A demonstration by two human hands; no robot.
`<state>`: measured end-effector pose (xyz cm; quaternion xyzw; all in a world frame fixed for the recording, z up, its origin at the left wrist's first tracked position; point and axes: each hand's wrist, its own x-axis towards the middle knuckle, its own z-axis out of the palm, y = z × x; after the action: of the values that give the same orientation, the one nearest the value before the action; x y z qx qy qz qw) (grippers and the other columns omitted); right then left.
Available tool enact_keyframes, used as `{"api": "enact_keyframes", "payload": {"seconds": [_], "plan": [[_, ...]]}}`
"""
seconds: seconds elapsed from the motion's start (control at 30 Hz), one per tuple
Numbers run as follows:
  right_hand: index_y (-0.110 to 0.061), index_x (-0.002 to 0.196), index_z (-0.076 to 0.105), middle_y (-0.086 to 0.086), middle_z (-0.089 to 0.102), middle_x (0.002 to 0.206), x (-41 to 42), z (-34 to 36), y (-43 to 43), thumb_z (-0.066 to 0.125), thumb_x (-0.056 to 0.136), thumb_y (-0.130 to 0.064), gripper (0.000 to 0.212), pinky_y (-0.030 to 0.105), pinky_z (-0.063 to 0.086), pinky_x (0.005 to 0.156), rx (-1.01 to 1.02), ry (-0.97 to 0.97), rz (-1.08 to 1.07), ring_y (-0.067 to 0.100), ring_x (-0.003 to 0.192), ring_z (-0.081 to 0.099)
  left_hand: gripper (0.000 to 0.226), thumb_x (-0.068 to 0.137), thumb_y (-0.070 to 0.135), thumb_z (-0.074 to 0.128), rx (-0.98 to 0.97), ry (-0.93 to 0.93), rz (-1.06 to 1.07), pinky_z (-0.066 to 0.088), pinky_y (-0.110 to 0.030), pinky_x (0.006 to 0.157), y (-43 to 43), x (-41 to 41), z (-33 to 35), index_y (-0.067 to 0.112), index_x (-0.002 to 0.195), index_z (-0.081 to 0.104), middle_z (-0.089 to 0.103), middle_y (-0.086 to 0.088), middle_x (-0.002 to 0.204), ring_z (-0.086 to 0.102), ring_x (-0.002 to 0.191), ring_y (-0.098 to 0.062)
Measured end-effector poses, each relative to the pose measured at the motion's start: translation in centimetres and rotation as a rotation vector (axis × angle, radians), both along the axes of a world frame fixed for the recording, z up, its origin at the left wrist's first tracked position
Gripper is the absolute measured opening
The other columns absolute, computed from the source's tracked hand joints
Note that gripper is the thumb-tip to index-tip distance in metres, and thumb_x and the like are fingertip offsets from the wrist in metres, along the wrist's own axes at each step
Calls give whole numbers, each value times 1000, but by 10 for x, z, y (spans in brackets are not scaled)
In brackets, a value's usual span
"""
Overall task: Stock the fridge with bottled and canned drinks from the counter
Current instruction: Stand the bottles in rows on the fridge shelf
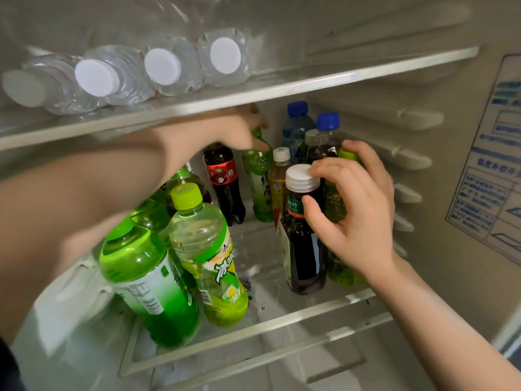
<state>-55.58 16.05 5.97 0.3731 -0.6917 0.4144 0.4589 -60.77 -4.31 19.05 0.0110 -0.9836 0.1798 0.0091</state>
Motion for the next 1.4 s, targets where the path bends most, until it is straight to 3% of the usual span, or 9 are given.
{"api": "enact_keyframes", "payload": {"seconds": [0.13,0.37,0.63,0.73,0.8,0.9,1.03,1.23,1.4], "plan": [[-7,98,69,-1,68,104,-1,0,1,66,76,-17,25,51,43,90,-6,-9,30,30,125,48,52,96,40,47,118,-137,-101,38,-40,106,24,-5,-15,17,142,39,41,-10,144,43,128,-27],[-7,99,69,-1,68,105,-3,0,2,63,78,-21,26,51,44,90,-9,-1,51,29,124,49,46,96,31,51,148,-178,-102,45,-37,97,31,-10,-21,12,137,41,49,-11,136,51,118,-27],[-8,100,68,-1,67,106,-3,-1,5,63,78,-22,26,47,44,90,-7,2,49,26,126,47,32,91,17,57,126,-251,17,44,-29,64,4,4,-12,5,121,51,61,-15,107,55,77,-24],[-8,100,67,-1,67,107,-2,-1,5,64,78,-21,26,51,45,88,-8,-8,54,28,126,47,10,89,15,62,109,-263,68,42,-28,62,-13,12,-10,8,89,56,62,-9,82,54,68,-24],[-9,100,67,-1,67,107,-2,-1,4,63,78,-22,26,51,45,87,-7,-6,48,28,126,47,18,88,10,63,133,-286,124,39,-25,54,-23,17,-11,10,76,50,57,-4,66,50,56,-17],[-9,99,67,-1,68,105,-1,-1,1,63,78,-22,26,48,46,86,-17,14,35,28,124,48,18,89,5,61,233,-316,213,42,-25,51,-35,24,-12,10,98,45,58,-11,78,55,56,-15],[-9,99,67,-2,68,105,-2,-1,-1,62,78,-24,26,45,45,85,-26,9,18,28,125,48,22,90,8,61,349,-326,228,44,-26,56,-34,27,-11,10,106,46,58,-11,85,59,62,-13],[-10,100,67,-3,67,106,-4,-2,0,62,78,-24,26,43,45,86,-21,10,25,27,125,48,17,88,6,64,455,-375,170,47,-18,52,-24,33,-2,11,100,53,62,-3,78,62,51,-1],[-12,100,67,-4,67,106,-4,-3,-1,62,78,-25,26,37,40,85,-27,12,19,25,126,47,17,86,6,66,432,-411,129,48,-25,62,-12,38,0,12,98,55,65,-14,98,60,67,-14]]}}
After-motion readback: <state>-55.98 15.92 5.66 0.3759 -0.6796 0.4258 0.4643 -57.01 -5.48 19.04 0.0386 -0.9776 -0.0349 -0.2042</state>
